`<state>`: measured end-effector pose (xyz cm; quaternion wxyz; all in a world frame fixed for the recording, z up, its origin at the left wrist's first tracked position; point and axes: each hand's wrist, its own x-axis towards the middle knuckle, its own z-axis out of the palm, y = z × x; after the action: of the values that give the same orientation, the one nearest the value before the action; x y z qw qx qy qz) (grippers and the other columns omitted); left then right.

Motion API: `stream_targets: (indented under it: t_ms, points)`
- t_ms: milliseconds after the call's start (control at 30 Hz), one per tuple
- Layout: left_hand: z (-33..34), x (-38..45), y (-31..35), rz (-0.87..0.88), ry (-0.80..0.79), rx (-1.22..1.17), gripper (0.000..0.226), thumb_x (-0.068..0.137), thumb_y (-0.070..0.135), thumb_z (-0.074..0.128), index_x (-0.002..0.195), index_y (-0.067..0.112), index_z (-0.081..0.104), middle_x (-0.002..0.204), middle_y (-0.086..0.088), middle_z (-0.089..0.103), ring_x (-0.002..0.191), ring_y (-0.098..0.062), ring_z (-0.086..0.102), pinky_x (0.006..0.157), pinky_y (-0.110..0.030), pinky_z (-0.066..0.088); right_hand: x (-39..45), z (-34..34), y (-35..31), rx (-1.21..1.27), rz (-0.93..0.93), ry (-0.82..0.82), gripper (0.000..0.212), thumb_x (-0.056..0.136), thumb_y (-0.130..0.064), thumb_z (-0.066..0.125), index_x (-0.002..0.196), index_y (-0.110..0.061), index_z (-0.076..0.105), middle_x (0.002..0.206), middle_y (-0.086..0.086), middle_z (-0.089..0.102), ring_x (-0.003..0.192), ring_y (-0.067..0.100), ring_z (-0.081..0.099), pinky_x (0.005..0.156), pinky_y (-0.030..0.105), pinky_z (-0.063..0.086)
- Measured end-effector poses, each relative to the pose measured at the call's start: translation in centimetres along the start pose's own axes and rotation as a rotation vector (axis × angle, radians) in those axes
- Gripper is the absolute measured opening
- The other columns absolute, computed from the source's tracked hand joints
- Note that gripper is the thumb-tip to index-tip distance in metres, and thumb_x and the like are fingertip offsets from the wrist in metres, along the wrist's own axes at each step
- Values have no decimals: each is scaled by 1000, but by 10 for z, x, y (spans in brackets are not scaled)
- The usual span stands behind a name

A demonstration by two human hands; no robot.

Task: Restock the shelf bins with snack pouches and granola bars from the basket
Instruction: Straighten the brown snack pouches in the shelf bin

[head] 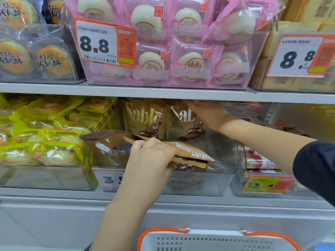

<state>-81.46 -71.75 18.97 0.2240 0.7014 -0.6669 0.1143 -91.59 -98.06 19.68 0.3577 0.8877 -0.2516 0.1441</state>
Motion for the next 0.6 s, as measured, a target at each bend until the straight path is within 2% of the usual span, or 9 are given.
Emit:
stream_targets:
  t_ms: [100, 167, 233, 333, 400, 500, 600]
  points:
    - [-1, -1, 0, -4, -1, -19, 21, 87, 20, 58, 104, 29, 65, 104, 11, 66, 106, -14, 49, 84, -28, 20, -1, -6, -11, -150, -118, -6, 87, 78, 0, 61, 152, -16, 19, 155, 6, 30, 141, 29, 31, 104, 50, 39]
    - [-1, -1, 0, -7, -10, -15, 22, 89, 21, 56, 107, 30, 63, 107, 13, 65, 109, -13, 47, 83, -28, 19, 0, 0, -16, -140, -224, -9, 80, 85, -5, 58, 152, -16, 16, 157, 3, 23, 144, 24, 25, 108, 47, 35]
    - [-1, -1, 0, -7, -12, -15, 24, 91, 23, 53, 112, 32, 60, 114, 14, 62, 112, -11, 43, 86, -27, 18, 1, 7, -17, -166, -307, -95, 78, 87, -14, 62, 151, -15, 19, 158, 3, 21, 144, 24, 23, 112, 45, 28]
    - [-1, -1, 0, -6, -19, -15, 25, 94, 25, 49, 116, 33, 57, 118, 15, 59, 114, -9, 40, 89, -26, 17, 7, 13, -12, -285, -367, -227, 74, 95, -22, 51, 153, -17, 6, 160, 3, -5, 148, 23, -2, 118, 45, 6]
    - [-1, -1, 1, -5, -12, -20, 24, 93, 26, 50, 115, 33, 57, 116, 15, 60, 114, -9, 40, 88, -26, 17, 13, 12, -9, -276, -383, -341, 73, 97, -24, 45, 153, -24, -3, 159, 2, -16, 147, 24, -13, 117, 46, -1]
    - [0, -2, 1, -2, 2, -29, 21, 90, 23, 55, 108, 32, 61, 108, 14, 63, 109, -11, 45, 85, -27, 19, 19, 10, -11, -317, -436, -438, 73, 98, -27, 43, 151, -35, -6, 157, -1, -24, 146, 24, -16, 117, 50, -2]
    - [0, -2, 0, 1, 13, -23, 17, 86, 21, 60, 100, 31, 64, 98, 14, 65, 102, -13, 49, 80, -27, 19, 24, 7, -11, -371, -441, -509, 78, 96, -27, 47, 149, -37, -10, 156, -1, -26, 145, 23, -19, 116, 52, 1]
